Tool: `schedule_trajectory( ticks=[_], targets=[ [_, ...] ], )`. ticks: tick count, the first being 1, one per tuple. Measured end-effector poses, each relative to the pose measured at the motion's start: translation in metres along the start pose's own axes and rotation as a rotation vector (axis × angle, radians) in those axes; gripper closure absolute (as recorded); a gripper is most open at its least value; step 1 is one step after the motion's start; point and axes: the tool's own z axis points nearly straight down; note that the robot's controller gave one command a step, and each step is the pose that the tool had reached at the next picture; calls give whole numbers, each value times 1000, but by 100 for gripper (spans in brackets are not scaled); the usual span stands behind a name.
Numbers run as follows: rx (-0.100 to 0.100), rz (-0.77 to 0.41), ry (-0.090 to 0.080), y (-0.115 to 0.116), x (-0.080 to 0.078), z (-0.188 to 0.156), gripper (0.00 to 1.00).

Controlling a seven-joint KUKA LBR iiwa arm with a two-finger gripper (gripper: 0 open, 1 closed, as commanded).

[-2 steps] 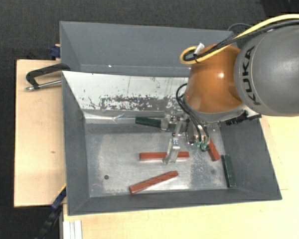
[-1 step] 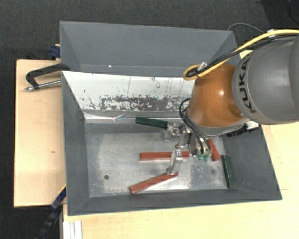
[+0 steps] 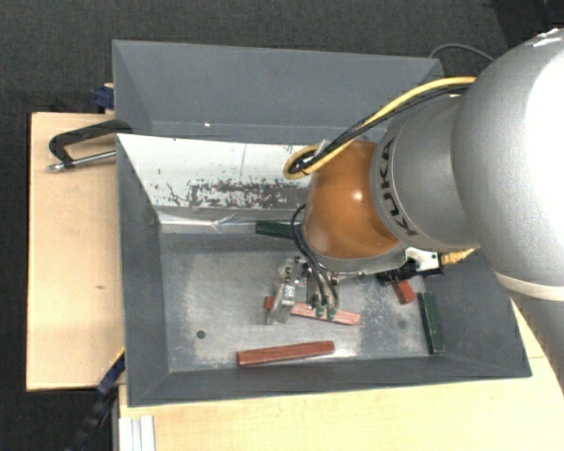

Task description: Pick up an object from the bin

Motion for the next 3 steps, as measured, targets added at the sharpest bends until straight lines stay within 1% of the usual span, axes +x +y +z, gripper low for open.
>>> schedule_trajectory(
  ticks=[1, 2, 3],
  targets=[
    [0, 0, 0, 0, 0, 0, 100],
    [0, -5, -3, -22, 17, -115, 100],
    [0, -5, -3, -22, 17, -115, 100]
  ],
)
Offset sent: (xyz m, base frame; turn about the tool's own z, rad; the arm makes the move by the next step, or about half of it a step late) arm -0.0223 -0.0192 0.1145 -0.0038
